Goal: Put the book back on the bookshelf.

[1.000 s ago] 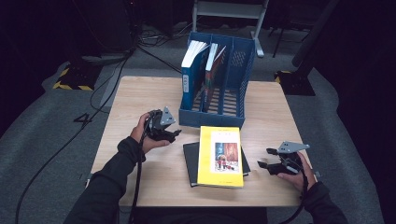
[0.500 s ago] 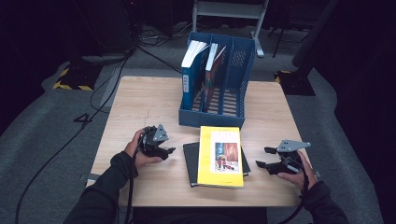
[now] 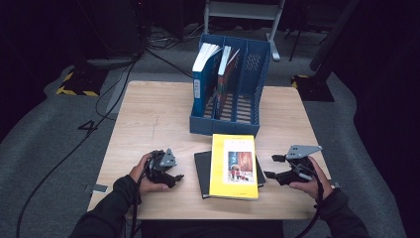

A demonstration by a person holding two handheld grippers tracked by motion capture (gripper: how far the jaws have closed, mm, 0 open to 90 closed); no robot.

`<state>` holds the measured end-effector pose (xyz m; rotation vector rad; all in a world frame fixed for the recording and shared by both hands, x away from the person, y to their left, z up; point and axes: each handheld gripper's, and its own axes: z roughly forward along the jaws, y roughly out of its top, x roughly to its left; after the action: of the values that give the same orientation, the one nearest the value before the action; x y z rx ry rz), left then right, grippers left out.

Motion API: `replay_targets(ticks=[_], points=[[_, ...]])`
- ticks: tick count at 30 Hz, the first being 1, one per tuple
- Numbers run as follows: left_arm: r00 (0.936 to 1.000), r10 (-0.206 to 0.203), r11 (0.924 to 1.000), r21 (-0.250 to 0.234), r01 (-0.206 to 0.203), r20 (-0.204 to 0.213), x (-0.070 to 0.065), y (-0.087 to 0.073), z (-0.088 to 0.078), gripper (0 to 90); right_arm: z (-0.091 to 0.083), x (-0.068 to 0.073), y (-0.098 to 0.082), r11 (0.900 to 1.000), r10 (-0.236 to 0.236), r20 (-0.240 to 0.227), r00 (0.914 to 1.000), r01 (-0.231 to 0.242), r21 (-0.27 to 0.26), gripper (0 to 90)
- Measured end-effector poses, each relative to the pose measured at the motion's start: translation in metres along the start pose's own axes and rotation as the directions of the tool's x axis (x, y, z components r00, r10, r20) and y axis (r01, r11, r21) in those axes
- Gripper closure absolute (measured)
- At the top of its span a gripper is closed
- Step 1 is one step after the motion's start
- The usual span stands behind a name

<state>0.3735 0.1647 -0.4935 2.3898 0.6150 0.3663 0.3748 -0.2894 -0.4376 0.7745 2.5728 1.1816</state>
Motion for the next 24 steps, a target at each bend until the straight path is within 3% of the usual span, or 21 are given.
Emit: replay_targets(ticks=[4,10,16,24], points=[[0.9981,-0.04,0.9987,-0.029,0.041,0.047,-0.002,-0.008,-0.002,24.2,0.004,0.007,0.008,1.0,-0.007,-0.038,0.9993,0.008,0.023,27.6],[0.9932,-0.065,0.9955,-0.062,0.071,0.097,-0.002,-0.015,0.0,23.5,0.011,0.017,0.016,0.997,-0.012,-0.103,0.9946,0.02,0.075,27.5],[0.9931,-0.064,0.9952,-0.068,0.071,0.098,-0.002,-0.015,0.0,22.7,0.019,0.023,0.02,0.99,-0.011,-0.144,0.9896,0.031,0.14,27.5],[0.993,-0.058,0.9956,-0.067,0.065,0.103,-0.001,-0.015,0.001,22.5,0.035,0.026,0.025,0.97,0.026,-0.199,0.9797,0.023,0.243,23.4]])
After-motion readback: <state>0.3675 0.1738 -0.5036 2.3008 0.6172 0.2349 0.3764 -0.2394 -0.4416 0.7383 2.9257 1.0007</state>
